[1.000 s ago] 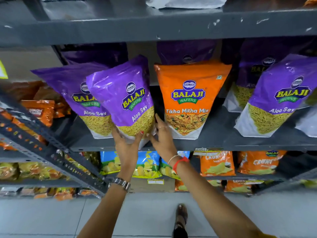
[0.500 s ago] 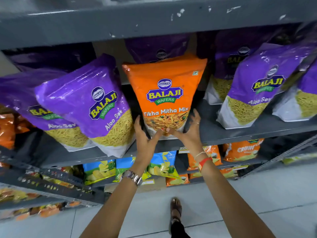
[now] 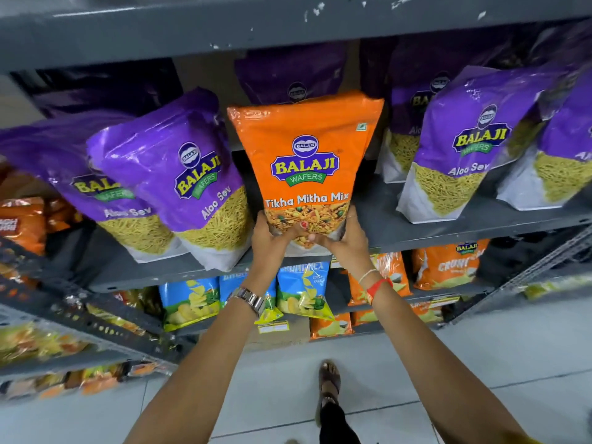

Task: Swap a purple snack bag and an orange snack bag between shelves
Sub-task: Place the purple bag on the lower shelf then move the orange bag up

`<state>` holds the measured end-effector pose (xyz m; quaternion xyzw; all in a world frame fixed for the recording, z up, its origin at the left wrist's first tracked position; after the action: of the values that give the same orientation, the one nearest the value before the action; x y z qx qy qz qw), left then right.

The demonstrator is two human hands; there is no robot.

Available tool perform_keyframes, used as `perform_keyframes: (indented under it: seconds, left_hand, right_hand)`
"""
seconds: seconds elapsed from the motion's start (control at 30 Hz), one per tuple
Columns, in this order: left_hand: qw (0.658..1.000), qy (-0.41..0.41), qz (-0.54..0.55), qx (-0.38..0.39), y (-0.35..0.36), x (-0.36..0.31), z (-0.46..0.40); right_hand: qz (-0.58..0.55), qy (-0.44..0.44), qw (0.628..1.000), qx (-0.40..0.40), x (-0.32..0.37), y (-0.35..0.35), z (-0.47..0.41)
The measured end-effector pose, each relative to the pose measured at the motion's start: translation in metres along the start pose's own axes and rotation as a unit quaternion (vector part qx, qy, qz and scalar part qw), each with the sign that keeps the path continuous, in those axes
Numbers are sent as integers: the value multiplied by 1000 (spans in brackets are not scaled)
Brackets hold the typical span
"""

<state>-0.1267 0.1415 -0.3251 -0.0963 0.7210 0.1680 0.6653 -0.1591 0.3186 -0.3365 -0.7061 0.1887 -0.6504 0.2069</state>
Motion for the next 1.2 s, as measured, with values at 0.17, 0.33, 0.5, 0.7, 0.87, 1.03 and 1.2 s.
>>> perform_keyframes:
  seconds: [0.17, 0.33, 0.5, 0.7, 0.87, 1.03, 1.2]
  left_hand:
    - [998, 46, 27, -22, -21, -42, 46]
    - [992, 107, 42, -58, -43, -107, 85]
    - [982, 175, 6, -77, -62, -190, 102]
    - [964, 246, 4, -96, -87, -293, 100]
    - [950, 291, -12, -108, -110, -371, 83]
    - [952, 284, -15, -112, -133, -422, 50]
    - [958, 261, -10, -122, -154, -435, 16]
  right_hand:
    - [-7, -63, 998, -11, 36, -14, 42]
    - [-35, -116, 992, -33, 92, -31, 79]
    - [-69, -173, 981, -50, 163, -53, 93]
    - [-99, -251, 961, -60, 268, -81, 89]
    - [-62, -290, 950, -97, 348, -98, 75]
    - [-62, -317, 943, -83, 418, -86, 48]
    - [-69, -310, 948, -29, 454, -56, 9]
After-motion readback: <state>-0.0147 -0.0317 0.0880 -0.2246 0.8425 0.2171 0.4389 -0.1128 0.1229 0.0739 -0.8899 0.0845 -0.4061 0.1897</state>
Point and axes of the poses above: each hand's wrist, its own z-axis away from the middle knuckle, its own y-axis out of the palm, x = y × z, the point moved 9 cm from there along -z, towards the middle knuckle, and after that the axes turned 14 degrees about z, right-handed, at the moved point
